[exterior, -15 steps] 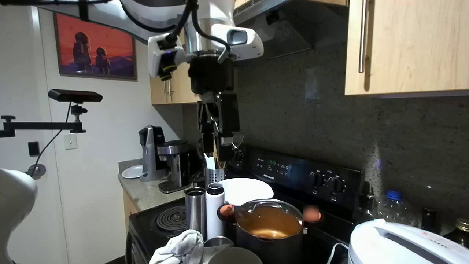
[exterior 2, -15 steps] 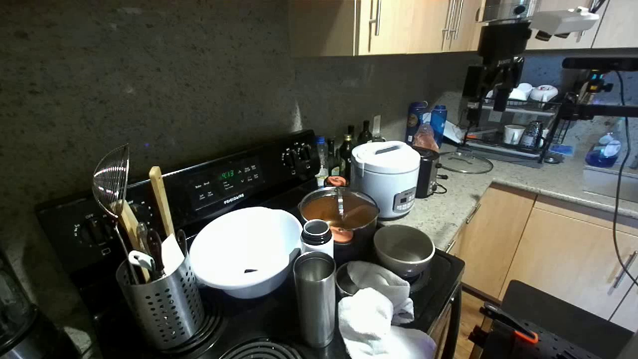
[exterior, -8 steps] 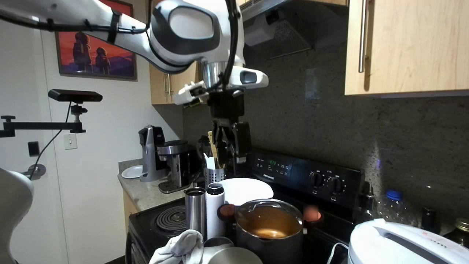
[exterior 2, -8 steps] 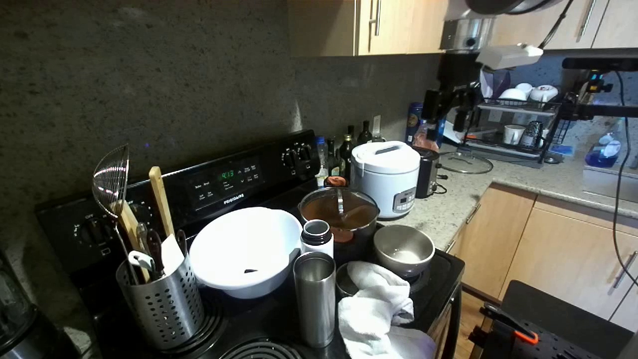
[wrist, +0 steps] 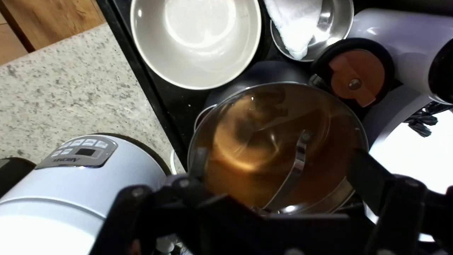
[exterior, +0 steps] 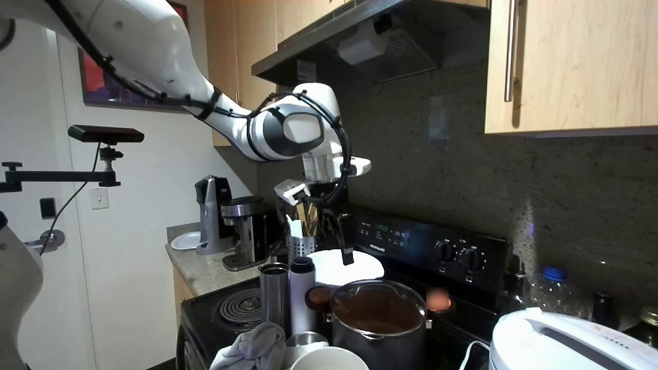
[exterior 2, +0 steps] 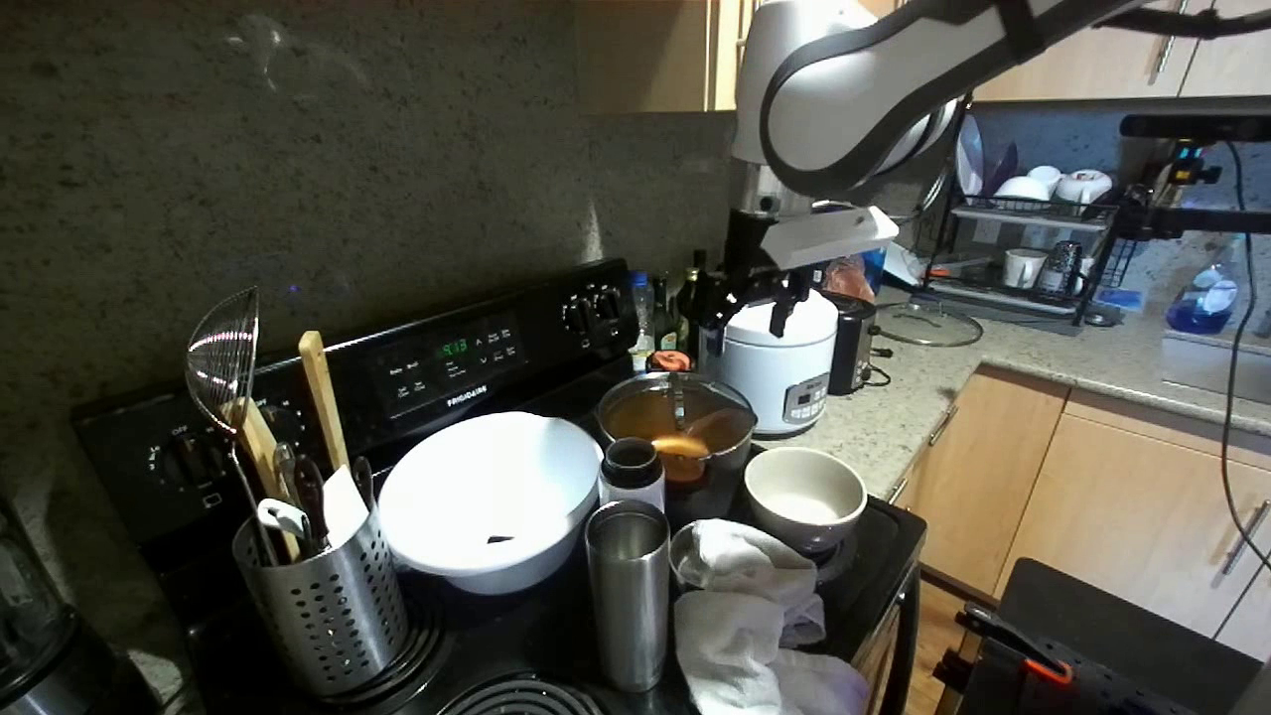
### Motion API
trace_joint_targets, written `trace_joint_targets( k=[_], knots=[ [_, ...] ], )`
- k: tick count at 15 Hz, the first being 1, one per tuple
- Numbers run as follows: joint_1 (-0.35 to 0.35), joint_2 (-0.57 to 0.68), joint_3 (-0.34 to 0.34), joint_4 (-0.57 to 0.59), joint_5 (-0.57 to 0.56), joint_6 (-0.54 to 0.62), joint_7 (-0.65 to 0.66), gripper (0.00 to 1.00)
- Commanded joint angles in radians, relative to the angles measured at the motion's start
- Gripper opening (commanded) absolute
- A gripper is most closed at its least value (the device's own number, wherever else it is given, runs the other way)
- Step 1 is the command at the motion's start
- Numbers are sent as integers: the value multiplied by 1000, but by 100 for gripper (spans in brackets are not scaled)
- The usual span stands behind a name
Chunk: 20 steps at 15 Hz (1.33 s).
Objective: Pick up the lid off the pot and put it on the stove.
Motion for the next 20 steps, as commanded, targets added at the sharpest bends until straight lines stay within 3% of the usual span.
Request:
trace_joint_targets(
  k=[1,5,10,18,19,20],
  knots=[
    [-4,99,27,31,-57,74,135,100],
    [1,179,16,56,-84,118,320,100],
    [19,273,-8,129,-76,190,445,100],
    [60,398,-64,213,-86,311,448,99],
    [68,407,-73,216,-97,312,455,74],
    [73,413,-80,216,-91,311,448,74]
  ],
)
